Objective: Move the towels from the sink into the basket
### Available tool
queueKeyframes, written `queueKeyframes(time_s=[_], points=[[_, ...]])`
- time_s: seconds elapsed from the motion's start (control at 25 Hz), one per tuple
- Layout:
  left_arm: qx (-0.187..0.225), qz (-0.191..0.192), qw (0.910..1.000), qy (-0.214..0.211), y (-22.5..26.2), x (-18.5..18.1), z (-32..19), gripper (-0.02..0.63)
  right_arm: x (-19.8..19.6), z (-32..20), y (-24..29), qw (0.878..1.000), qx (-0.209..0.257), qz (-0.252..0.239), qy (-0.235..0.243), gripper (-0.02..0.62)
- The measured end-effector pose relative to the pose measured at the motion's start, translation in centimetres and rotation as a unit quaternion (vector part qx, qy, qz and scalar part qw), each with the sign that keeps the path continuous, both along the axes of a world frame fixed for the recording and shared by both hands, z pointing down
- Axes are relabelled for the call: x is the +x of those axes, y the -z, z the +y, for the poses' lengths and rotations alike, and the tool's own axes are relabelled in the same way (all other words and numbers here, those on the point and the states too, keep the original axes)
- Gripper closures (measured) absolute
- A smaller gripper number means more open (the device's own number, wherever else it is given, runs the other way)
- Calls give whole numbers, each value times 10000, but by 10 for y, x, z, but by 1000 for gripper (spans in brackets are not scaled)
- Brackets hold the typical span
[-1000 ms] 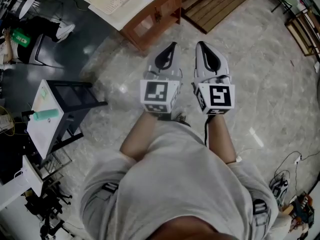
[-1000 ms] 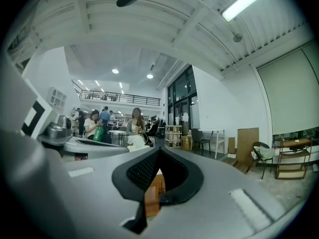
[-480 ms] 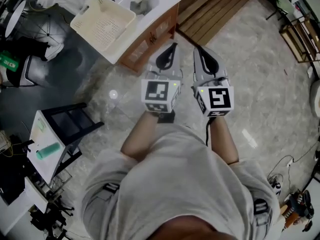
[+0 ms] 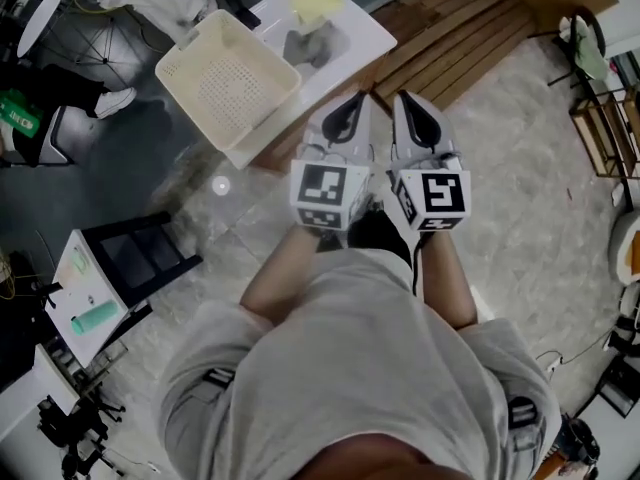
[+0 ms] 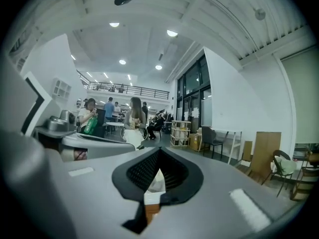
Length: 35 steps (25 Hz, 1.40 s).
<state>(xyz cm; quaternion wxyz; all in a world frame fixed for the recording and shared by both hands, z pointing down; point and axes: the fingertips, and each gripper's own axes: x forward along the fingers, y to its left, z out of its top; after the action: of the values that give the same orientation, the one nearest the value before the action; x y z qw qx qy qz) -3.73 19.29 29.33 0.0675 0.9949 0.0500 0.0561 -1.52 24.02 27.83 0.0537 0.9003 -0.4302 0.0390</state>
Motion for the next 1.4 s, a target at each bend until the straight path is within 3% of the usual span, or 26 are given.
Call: queueKeyframes(time_s=[0.16,0.28,0.52,0.68,1.0,1.4], points=[[-57,-147,9998,149,-17,40,-16,586,55,-25,-14,9997,46,-89,210,589],[-77,-208,9992,338,-32,89,-33,586,110,-49,-30,9989,22,-147,451,589],[-28,-422,9938,1031,-53,209,-84,586,230,-110,-45,9910,-227,-186,1305,589],[-260,-719,9851,1540,-75,252,-110,586,286,-138,-62,9847,-392,-340,1664,589],[-497,-1201,9669,2196,-124,291,-152,586,331,-174,-125,9709,-823,-819,2093,589],[-726,-1586,9525,2498,-171,314,-185,586,352,-216,-173,9574,-1143,-1061,2430,589]])
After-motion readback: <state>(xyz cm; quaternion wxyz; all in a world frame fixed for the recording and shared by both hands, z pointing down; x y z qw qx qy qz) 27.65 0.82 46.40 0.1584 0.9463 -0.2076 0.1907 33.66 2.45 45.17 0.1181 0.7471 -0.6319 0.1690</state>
